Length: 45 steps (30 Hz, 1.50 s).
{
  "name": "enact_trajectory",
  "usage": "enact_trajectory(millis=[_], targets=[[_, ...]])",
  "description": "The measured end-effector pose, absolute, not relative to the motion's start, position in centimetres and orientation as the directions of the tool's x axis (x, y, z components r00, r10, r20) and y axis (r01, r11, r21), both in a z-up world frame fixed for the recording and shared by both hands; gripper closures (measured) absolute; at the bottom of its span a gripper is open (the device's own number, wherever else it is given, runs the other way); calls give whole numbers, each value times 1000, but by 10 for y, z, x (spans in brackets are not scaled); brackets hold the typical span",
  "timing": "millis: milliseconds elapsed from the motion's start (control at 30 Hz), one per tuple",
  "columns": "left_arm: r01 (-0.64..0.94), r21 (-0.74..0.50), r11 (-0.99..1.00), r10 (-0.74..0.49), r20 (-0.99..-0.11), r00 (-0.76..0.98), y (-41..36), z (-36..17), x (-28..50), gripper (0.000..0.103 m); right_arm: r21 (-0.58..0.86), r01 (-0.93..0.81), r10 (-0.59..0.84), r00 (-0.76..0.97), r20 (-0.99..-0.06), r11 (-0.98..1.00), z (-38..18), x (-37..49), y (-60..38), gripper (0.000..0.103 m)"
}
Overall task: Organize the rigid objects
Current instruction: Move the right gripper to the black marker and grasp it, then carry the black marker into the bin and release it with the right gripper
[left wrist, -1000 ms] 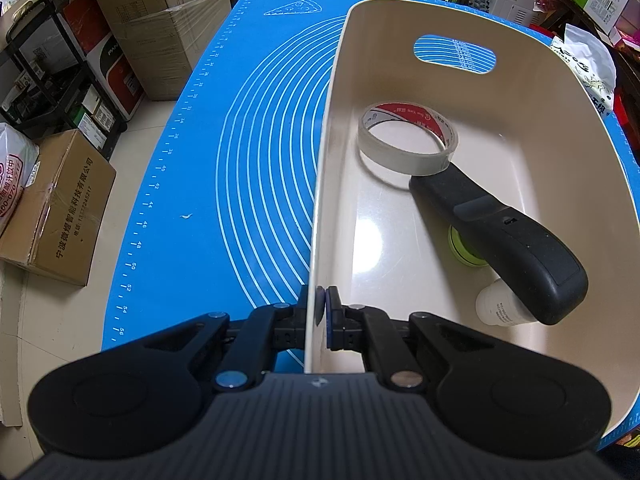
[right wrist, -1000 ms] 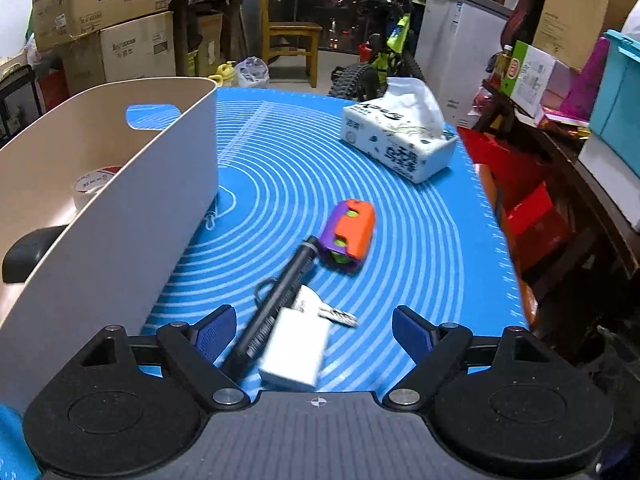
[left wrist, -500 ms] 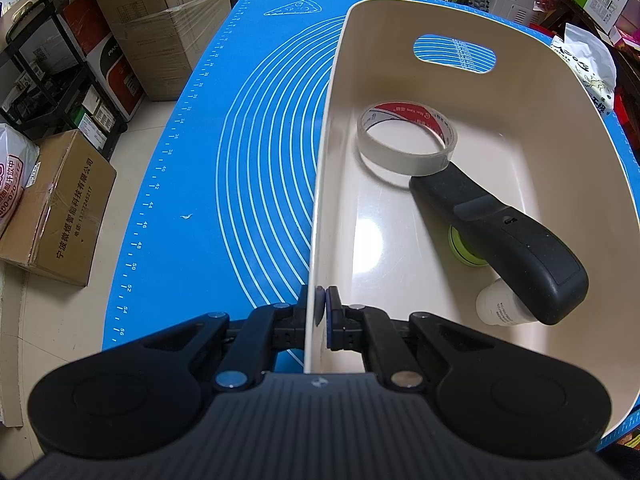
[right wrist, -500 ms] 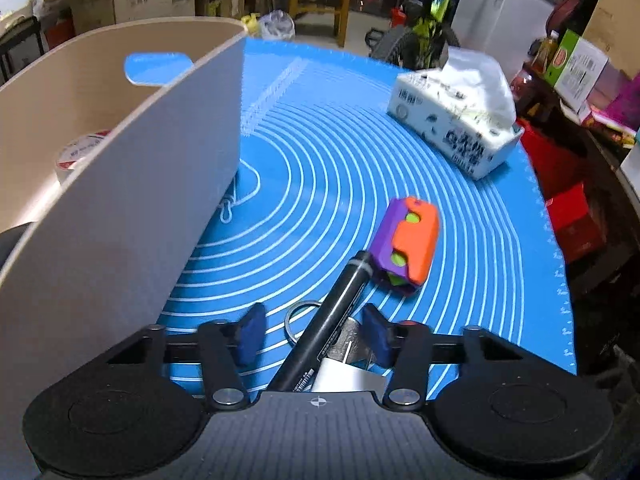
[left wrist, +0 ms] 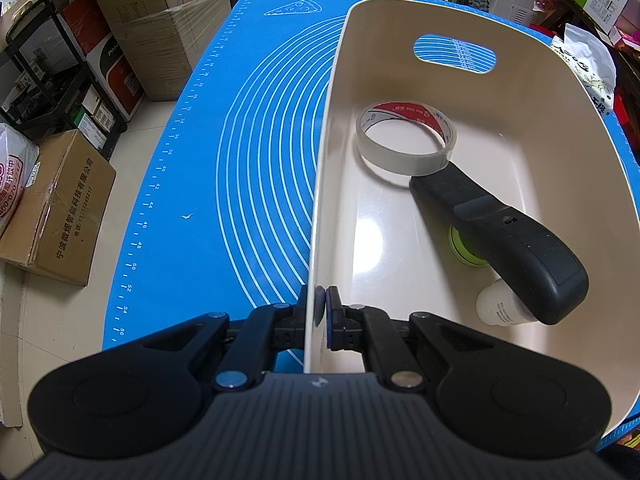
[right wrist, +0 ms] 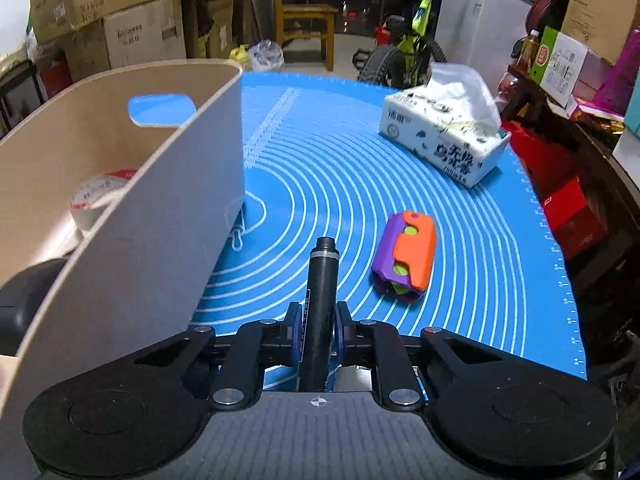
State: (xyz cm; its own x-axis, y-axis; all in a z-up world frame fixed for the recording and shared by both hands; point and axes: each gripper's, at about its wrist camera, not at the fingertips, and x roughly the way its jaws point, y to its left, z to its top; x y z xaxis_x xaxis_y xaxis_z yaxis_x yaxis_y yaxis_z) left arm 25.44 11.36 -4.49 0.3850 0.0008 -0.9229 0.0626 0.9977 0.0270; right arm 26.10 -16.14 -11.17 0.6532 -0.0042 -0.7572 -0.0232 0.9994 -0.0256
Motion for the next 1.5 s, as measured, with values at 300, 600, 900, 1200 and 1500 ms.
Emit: enact_trajectory(millis=[300, 600, 900, 1200, 1500], targets=[[62, 27, 998, 1, -923, 384, 114, -45, 254, 96, -79, -15, -41, 743, -668, 997, -91, 232, -160, 77], [63, 27, 998, 1, -923, 384, 114, -45, 254, 96, -120, -3, -68, 810, -582, 993, -72, 207, -163, 78], [63, 27, 998, 1, -923, 384, 114, -45, 254, 96, -94, 32, -77, 854, -515, 995, -49, 196, -172, 78], [63, 28, 998, 1, -923, 384, 114, -45, 254, 96, -101, 1, -42, 910, -412, 995, 2, 197, -158, 78], [63, 28, 998, 1, -923, 384, 114, -45, 254, 96, -80, -125, 86, 921, -379, 989, 44, 209, -119, 78]])
